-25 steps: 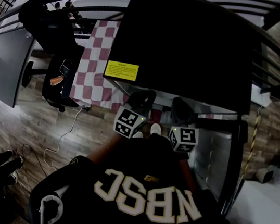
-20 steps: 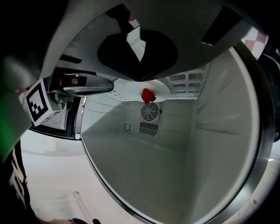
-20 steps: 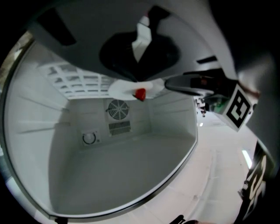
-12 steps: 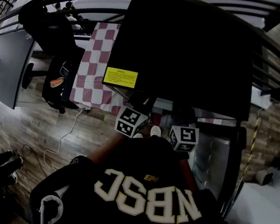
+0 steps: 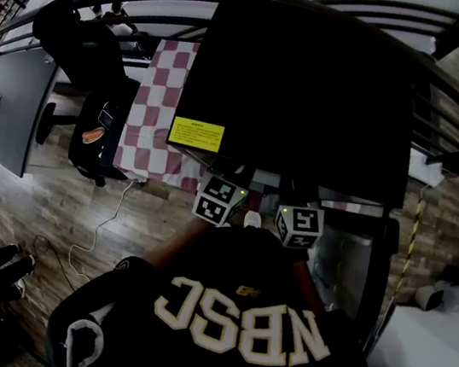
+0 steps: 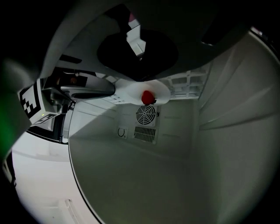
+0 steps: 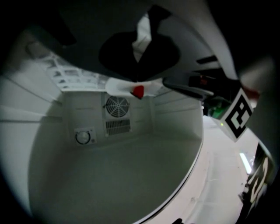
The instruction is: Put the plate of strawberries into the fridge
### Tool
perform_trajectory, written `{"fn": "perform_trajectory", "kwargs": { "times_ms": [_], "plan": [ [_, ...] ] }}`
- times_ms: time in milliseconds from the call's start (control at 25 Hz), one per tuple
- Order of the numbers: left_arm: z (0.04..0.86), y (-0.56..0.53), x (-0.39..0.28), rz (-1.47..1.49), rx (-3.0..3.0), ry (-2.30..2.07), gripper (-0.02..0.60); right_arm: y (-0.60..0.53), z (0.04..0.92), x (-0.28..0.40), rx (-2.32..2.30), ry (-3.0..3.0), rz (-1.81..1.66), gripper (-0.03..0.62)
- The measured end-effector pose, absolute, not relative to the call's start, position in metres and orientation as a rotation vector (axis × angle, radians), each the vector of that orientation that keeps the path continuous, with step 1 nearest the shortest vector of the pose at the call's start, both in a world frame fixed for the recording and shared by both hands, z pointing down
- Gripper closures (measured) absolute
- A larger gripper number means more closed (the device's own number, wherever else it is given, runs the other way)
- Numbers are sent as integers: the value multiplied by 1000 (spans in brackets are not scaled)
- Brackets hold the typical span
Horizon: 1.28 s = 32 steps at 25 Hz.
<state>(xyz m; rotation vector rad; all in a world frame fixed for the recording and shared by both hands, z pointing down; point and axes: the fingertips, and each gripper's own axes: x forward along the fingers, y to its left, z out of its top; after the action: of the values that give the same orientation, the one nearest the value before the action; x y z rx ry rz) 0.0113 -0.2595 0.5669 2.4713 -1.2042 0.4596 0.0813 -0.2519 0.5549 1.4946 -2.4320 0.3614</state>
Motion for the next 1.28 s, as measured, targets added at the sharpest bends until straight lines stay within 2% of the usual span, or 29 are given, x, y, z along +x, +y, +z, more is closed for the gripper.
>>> {"fn": "perform_trajectory", "kwargs": {
  "times_ms": [880, 1280],
  "plan": [
    [539, -210, 2, 259, 2496, -1208, 566, -205, 540, 82, 1565, -2467, 401, 574],
    [497, -178, -18, 133, 2567, -1227, 566, -173, 495, 73, 1660, -2563, 418, 574]
  ]
}}
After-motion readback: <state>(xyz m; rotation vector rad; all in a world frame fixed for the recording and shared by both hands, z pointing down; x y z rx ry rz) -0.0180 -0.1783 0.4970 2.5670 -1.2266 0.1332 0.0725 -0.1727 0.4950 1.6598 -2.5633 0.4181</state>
